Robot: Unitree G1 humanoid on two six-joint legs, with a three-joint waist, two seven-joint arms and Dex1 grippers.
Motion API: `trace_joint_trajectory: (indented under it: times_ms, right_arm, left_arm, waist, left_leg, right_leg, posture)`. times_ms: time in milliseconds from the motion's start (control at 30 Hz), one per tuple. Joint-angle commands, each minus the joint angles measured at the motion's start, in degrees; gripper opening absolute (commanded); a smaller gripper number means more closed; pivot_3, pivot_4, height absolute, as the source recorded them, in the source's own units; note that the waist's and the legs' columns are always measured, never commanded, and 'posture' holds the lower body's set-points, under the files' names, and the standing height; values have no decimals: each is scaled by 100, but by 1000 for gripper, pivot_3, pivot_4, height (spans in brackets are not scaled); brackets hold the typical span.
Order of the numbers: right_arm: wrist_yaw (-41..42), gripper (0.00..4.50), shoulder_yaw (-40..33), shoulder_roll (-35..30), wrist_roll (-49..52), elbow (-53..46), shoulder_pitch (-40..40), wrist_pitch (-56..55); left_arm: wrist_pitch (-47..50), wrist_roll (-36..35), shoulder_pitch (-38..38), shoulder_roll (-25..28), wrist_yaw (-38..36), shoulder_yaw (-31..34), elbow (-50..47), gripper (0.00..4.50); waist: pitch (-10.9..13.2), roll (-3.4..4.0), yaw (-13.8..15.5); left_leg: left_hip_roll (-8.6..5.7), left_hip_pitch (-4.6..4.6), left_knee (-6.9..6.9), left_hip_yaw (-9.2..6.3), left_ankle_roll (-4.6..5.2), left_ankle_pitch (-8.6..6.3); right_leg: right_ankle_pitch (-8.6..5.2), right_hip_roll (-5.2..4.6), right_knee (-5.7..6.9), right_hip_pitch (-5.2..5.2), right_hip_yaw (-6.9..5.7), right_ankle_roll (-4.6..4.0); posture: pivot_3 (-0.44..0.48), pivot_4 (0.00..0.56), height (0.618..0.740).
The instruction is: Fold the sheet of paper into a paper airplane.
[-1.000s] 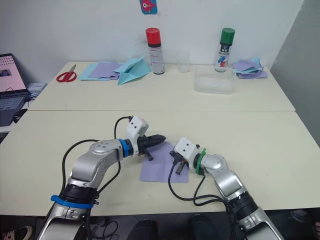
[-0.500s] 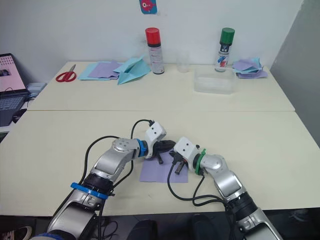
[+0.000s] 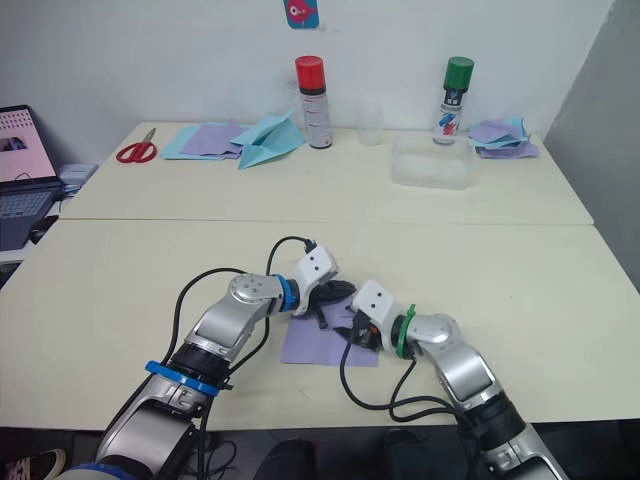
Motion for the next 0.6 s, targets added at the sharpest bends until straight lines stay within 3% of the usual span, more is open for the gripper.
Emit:
trace_joint_trajectory:
  times_ms: [33, 67, 167, 333, 467, 600]
  right_arm:
    - [107, 2326, -89, 34, 347, -313, -8, 441]
    - [99, 2326, -100, 36, 369, -303, -30, 483]
    - [153, 1698, -237, -15, 569, -398, -42, 649]
    - [621, 25, -870, -327, 1512, -1080, -20, 998]
    - [212, 25, -1342, -231, 1624, -882, -208, 865]
    - [-339, 25, -1136, -108, 1038, -212, -398, 430]
  left_arm:
    - [117, 149, 162, -69, -38, -175, 273, 0]
    - [116, 157, 163, -79, -41, -179, 278, 0]
    - [109, 176, 168, -108, -46, -190, 297, 0]
    - [14, 235, 182, -90, -112, -248, 324, 0]
    - [-72, 277, 211, -91, -104, -244, 347, 0]
    - [-137, 318, 295, -73, -158, -277, 304, 0]
  waist:
    - [0, 0, 3]
    - [0, 0, 4]
    - [0, 0, 12]
    - [1, 0, 19]
    - [1, 0, 17]
    - [0, 1, 16]
  left_leg:
    - [-1, 0, 1, -1, 0, 0]
    - [-1, 0, 1, -1, 0, 0]
    - [-4, 0, 2, -1, 0, 0]
    - [-10, -12, 3, 0, 0, 0]
    - [-9, -12, 4, -1, 0, 0]
    - [-7, -10, 4, -5, 0, 0]
  right_leg:
    - [0, 0, 1, 0, -1, 1]
    - [1, 0, 2, 0, -1, 1]
    - [1, 0, 1, 1, -1, 2]
    - [1, 0, -11, 0, -1, 2]
    - [2, 0, -13, 0, -2, 4]
    - [2, 0, -10, 0, -6, 4]
  posture:
    - [0, 150, 740]
    - [0, 150, 740]
    - [0, 150, 740]
    - [0, 150, 740]
    - [0, 150, 740]
    - [0, 150, 740]
